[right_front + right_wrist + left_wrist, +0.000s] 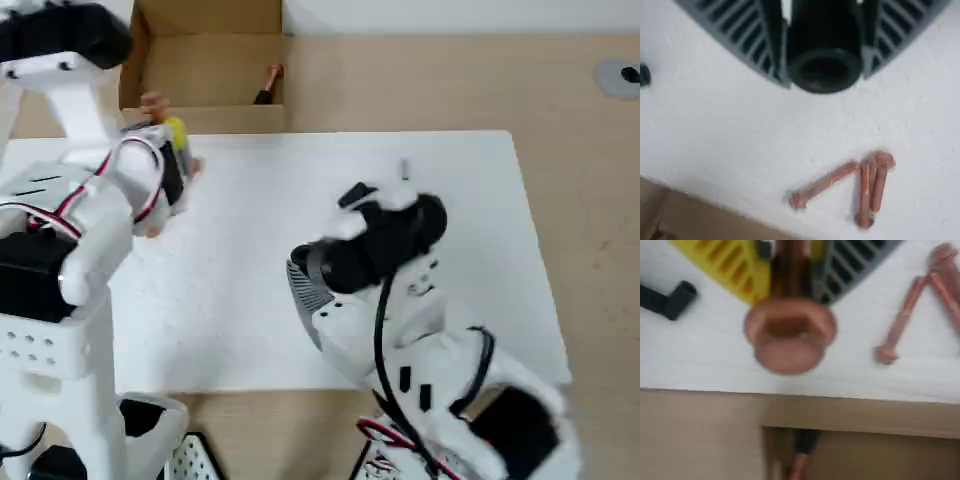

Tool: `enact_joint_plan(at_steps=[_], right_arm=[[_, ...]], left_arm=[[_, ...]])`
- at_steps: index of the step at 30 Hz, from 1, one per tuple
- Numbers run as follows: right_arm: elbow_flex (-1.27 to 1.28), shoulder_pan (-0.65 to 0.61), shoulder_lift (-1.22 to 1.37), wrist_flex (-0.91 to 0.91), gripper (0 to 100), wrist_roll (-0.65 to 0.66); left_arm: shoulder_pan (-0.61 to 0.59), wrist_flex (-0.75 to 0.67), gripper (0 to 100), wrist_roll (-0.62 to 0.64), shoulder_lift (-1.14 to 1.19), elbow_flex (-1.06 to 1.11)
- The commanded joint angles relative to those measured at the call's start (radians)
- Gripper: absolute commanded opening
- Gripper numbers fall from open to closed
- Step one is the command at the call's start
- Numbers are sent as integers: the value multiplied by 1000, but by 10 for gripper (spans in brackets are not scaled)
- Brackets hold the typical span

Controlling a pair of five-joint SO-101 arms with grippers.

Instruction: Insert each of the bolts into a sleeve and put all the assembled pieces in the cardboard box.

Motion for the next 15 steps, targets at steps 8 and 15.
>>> enact_joint_plan(at_steps=[8, 15], right_arm=[[710, 56, -499, -557, 9, 132], [820, -79, -549, -663, 9, 109]], left_arm=[[127, -203, 5, 6, -24, 117], [193, -311, 3, 9, -44, 319]])
